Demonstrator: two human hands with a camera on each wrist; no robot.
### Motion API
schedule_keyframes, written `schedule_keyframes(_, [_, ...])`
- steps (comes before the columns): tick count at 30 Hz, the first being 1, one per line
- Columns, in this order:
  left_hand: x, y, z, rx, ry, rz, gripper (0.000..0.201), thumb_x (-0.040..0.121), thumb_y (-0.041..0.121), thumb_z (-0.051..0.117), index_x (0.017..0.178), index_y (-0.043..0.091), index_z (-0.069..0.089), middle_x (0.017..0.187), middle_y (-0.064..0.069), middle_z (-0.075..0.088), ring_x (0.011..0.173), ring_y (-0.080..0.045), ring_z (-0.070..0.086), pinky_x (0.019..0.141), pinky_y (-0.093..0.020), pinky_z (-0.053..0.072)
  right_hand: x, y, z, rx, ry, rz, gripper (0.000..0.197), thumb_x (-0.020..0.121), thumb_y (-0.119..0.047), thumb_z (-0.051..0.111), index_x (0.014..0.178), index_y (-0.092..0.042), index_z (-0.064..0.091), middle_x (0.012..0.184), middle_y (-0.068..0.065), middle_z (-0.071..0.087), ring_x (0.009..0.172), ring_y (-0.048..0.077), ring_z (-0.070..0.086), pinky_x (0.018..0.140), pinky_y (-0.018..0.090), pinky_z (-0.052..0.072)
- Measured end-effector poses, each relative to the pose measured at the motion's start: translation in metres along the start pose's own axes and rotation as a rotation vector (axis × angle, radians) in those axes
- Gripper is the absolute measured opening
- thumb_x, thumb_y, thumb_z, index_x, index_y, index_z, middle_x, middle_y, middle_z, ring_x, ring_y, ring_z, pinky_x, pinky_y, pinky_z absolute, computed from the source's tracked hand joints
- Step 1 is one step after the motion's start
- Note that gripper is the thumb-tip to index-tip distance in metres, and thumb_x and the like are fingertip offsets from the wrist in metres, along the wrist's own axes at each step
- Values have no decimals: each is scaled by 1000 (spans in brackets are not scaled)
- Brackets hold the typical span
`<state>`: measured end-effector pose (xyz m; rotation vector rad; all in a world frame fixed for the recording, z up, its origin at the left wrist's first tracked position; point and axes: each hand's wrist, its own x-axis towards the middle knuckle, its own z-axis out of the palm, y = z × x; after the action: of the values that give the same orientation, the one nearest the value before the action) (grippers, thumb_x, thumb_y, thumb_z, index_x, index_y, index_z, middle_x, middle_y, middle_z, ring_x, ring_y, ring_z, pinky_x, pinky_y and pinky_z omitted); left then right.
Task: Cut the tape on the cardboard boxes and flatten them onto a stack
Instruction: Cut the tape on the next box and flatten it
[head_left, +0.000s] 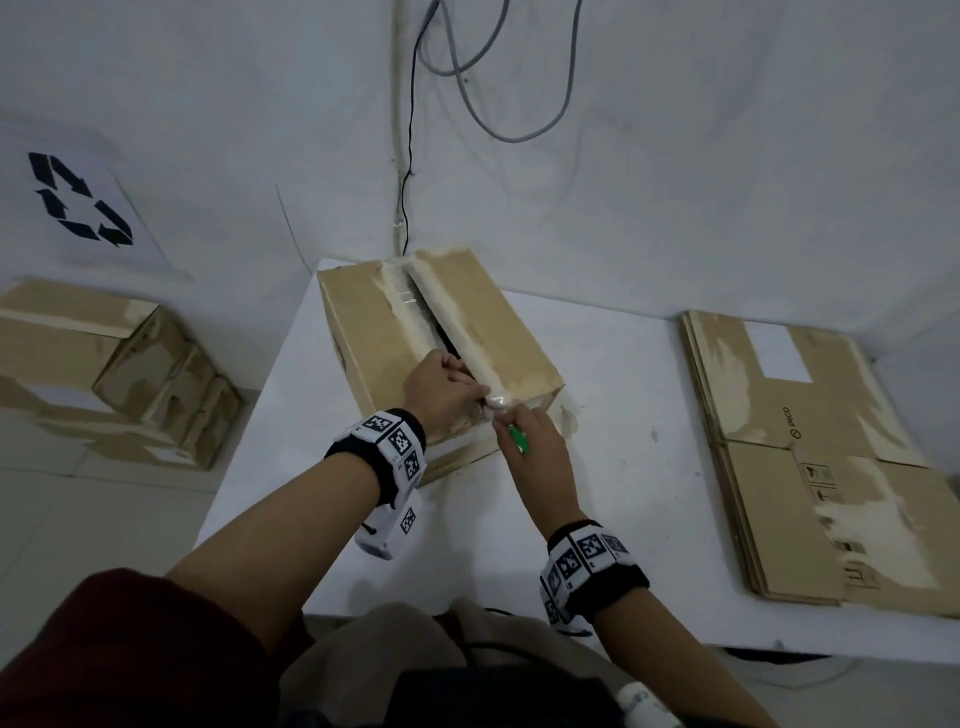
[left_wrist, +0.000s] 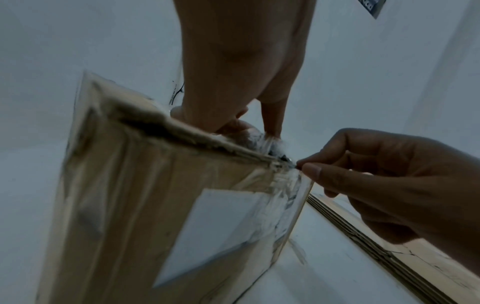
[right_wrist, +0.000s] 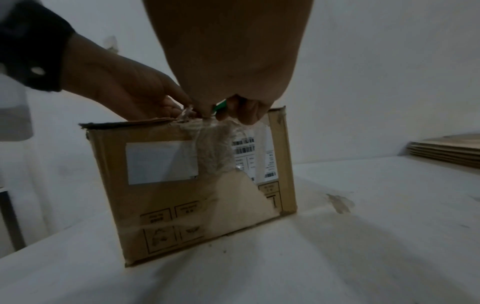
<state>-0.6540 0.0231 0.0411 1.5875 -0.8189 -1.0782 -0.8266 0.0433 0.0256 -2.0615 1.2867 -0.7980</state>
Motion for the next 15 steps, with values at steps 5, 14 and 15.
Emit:
schedule_keyframes(5, [-2,6,0,-99,-34,-99,53,51,13,85,78,19,39,80,-16,59,80,-24,59,81,-41,52,-1,-4,1,21,-3,34,8,99,-23,54,94,-19,58,88,-3,53,81,9,52,71,26,44])
schedule_keyframes(14, [1,13,-5,-79,-109,-173,57,54,17,88,75,20,36,79,-15,57,77,-29,63,75,-41,59,2,-4,6,20,59,62,7,102,-20,48,98,-18,53,90,-3,50,81,3,48,64,19,38])
schedule_keyframes(15, [1,14,-7,-106,-115,-182,52,62,8,86,76,18,37,80,-15,57,73,-26,63,65,-30,58,1,1,2,31,94,74,6,102,-20,49,97,-19,53,89,-5,49,82,0,49,64,18,36])
